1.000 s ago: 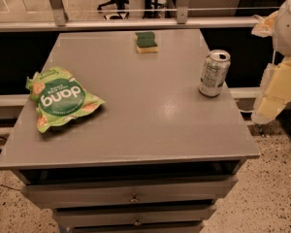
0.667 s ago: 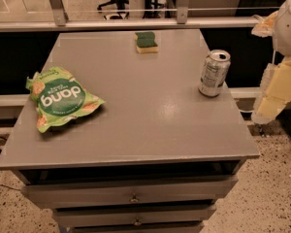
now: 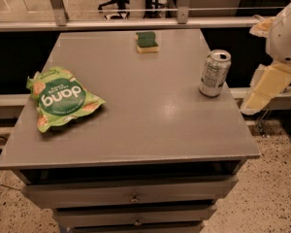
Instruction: Move 7up can near green rice chip bag
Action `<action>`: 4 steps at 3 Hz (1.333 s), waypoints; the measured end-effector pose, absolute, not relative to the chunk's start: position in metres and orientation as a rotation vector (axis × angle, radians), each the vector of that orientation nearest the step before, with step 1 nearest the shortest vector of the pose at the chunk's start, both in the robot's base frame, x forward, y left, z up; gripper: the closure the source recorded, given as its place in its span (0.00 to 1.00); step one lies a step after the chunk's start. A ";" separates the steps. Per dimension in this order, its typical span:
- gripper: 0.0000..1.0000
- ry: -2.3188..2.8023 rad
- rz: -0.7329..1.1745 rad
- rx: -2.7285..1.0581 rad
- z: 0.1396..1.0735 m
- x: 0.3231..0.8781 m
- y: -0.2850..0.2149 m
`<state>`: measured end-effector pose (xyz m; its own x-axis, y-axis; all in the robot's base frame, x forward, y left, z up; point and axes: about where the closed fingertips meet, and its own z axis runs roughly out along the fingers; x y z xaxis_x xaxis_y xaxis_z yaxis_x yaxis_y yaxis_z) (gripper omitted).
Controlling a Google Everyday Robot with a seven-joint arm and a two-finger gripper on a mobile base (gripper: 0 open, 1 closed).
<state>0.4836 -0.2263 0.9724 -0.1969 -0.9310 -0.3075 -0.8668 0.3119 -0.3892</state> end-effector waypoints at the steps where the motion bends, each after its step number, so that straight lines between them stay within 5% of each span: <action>1: 0.00 2.029 -0.092 -1.453 0.949 0.539 -0.239; 4: 0.00 1.904 0.296 -1.151 0.902 0.614 -0.230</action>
Offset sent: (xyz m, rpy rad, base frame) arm 0.1219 -0.0280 -0.0592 0.4252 -0.1213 -0.0820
